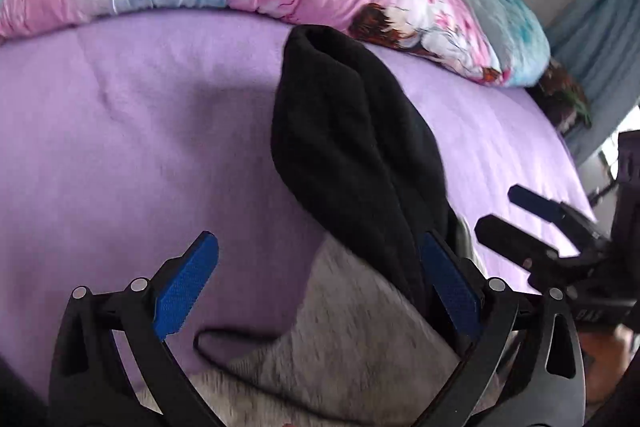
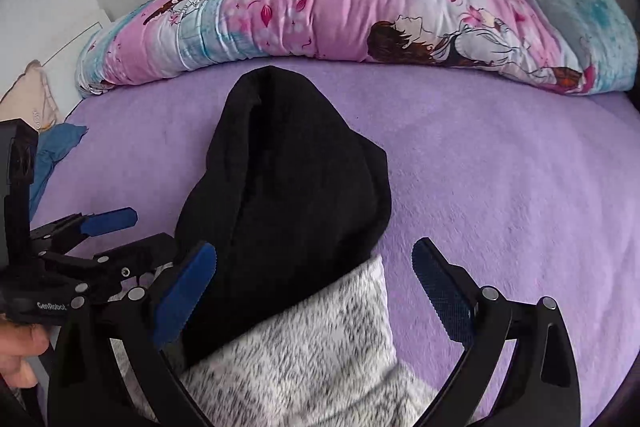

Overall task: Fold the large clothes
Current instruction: 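Grasp the black hood with the left tool while the right tool grasps it too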

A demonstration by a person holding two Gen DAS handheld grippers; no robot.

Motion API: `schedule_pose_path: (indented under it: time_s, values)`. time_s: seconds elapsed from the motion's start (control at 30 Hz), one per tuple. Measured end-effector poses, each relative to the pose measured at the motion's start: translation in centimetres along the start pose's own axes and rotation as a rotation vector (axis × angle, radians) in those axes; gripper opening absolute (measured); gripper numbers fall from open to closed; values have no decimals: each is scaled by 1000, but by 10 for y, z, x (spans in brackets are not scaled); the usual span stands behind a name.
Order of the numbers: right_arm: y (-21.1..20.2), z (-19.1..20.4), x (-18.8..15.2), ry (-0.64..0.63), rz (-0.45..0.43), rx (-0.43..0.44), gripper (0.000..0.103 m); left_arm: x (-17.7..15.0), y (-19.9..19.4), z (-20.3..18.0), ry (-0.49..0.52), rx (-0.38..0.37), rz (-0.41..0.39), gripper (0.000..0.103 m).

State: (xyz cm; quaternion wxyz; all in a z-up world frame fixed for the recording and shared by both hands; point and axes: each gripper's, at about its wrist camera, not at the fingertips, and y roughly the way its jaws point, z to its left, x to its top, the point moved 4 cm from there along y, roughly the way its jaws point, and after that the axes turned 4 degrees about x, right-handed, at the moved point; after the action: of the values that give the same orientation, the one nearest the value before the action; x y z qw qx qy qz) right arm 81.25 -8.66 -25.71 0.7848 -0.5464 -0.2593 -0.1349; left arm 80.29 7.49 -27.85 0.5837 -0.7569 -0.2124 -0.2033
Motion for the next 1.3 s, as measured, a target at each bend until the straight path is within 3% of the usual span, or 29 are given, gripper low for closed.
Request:
schedule_pose_path:
  time_s: [0.1,0.3,0.4,0.47,0.53,0.6,0.7,0.9,1.3]
  values:
    - [33,-6,17,25,42,25,92,16,25,14,-36,-19,41,97]
    - [72,-4,23,8,119,55,74,26,55,18,-19,-87,107,97]
    - [81,-9,22,33,143,36,51,28,63,22,-49,-101,148,97]
    - [86,-15,20,73,156,30,25,26,66,24,-73,-98,175,97]
    - [88,-17,19,96,157,52,21,25,70,23,-91,-100,186,95]
    - [86,-17,19,82,153,52,20,25,74,17,-91,-113,189,66]
    - [84,-19,18,77,145,62,18,28,73,2,-41,-120,180,42]
    - [82,-17,16,58,130,52,16,29,75,-8,-58,-109,170,27]
    - [64,-23,2,38,89,65,14,25,63,-4,-109,-121,158,19]
